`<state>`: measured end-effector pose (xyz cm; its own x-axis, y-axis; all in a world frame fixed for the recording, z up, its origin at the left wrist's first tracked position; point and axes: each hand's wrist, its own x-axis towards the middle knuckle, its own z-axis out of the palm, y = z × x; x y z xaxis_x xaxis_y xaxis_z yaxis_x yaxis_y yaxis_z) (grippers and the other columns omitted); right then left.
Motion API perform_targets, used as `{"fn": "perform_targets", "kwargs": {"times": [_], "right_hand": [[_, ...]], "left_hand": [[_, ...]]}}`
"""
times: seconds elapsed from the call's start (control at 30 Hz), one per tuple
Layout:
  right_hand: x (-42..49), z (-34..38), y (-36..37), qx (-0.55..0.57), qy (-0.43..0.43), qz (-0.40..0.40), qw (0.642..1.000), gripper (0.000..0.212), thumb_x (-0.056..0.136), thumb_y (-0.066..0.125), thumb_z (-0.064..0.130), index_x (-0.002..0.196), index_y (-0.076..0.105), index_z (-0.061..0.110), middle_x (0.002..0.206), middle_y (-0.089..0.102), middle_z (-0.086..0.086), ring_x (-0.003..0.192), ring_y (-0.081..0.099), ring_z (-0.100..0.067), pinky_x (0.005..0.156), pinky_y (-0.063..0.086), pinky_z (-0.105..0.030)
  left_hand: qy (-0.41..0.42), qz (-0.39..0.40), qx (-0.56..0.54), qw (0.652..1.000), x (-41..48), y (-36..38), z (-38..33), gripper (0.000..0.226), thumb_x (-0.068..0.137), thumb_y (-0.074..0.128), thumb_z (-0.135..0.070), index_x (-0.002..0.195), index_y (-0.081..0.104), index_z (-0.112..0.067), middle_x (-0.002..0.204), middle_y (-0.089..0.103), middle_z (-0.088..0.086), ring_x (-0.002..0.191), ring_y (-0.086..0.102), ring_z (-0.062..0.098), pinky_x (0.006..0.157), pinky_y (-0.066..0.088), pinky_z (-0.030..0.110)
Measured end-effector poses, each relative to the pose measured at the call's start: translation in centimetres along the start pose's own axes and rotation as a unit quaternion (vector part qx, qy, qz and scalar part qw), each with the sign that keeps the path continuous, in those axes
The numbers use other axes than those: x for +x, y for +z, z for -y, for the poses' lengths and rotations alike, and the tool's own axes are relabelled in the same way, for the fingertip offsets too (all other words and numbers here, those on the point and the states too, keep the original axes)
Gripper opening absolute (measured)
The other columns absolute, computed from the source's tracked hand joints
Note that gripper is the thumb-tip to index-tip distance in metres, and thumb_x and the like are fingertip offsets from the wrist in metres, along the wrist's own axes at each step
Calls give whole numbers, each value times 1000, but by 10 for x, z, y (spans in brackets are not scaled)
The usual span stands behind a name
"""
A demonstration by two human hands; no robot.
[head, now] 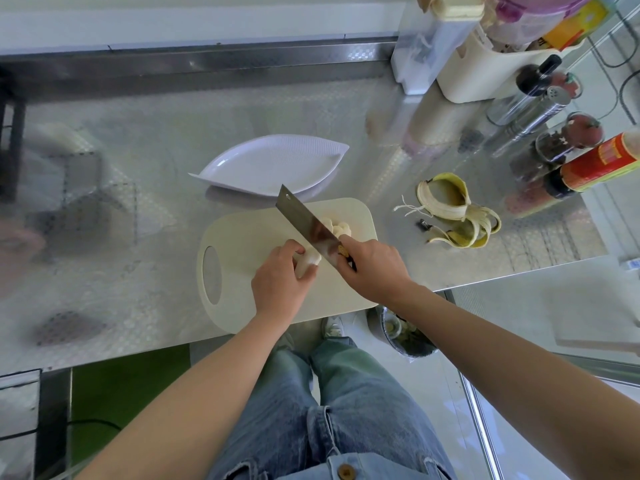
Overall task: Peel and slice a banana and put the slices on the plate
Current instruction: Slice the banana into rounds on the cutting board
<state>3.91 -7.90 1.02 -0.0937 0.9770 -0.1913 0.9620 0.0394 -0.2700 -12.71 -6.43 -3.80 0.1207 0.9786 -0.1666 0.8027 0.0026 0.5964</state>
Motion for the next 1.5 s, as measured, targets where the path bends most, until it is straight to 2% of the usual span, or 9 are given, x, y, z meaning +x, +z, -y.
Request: {"fn": "perform_targets", "kwargs": {"times": [0.2,0.37,0.47,0.67,0.8,0.9,1.17,1.3,1.5], "right_hand": [[-1,0,-5,19,4,-7,1000,22,94,44,27,77,34,18,56,43,-4,45,32,-20,46,16,-26],[1,1,-5,-1,-3,7,1000,20,94,42,28,80,38,16,58,45,-4,51,37,-27,46,17,-27],[1,1,-2,-11,-2,9,1000,19,94,41,29,83,44,13,59,47,-5,53,39,-28,49,23,-29],[4,2,7,-5,0,31,1000,18,94,39,27,80,38,16,59,43,-3,55,40,-28,53,28,-30],[4,4,17,2,1,32,999,22,97,38,31,88,46,13,60,44,-3,53,41,-26,53,29,-29],[3,3,21,6,7,32,999,23,99,37,35,88,45,16,61,43,-2,53,39,-24,53,27,-28],[6,2,9,25,13,-16,999,20,94,43,31,86,46,13,63,56,-10,56,45,-32,52,27,-30],[8,3,3,19,1,-15,1000,20,92,43,30,84,47,12,61,55,-10,58,50,-35,51,36,-33],[6,5,3,3,4,8,1000,17,92,41,28,83,44,14,63,50,-9,57,44,-33,53,29,-31]], "left_hand": [[7,-1,-2,1000,0,2,2,24,82,66,-38,100,58,-26,83,57,-5,69,56,17,55,40,27],[6,1,-4,1000,1,2,2,23,82,66,-40,99,58,-26,83,56,-5,68,54,16,54,35,26],[10,-2,-5,1000,1,2,3,23,82,66,-41,98,58,-26,82,56,-6,67,54,15,54,35,25],[9,-2,-10,1000,1,2,4,23,82,68,-41,97,59,-27,83,56,-6,67,54,15,54,36,25],[9,3,-2,1000,1,3,5,25,81,69,-43,99,59,-28,84,57,-7,69,55,15,55,38,26],[3,7,1,1000,2,3,5,25,81,68,-43,99,59,-29,85,57,-7,70,56,16,55,40,27],[4,-4,-4,1000,1,2,3,25,81,68,-41,99,60,-27,85,58,-6,69,55,15,56,35,25],[7,-4,1,1000,1,2,4,25,81,69,-39,100,60,-26,85,58,-5,69,55,15,55,34,25],[3,1,-11,1000,1,1,3,25,81,69,-40,99,61,-26,85,58,-6,69,54,14,57,35,25]]}}
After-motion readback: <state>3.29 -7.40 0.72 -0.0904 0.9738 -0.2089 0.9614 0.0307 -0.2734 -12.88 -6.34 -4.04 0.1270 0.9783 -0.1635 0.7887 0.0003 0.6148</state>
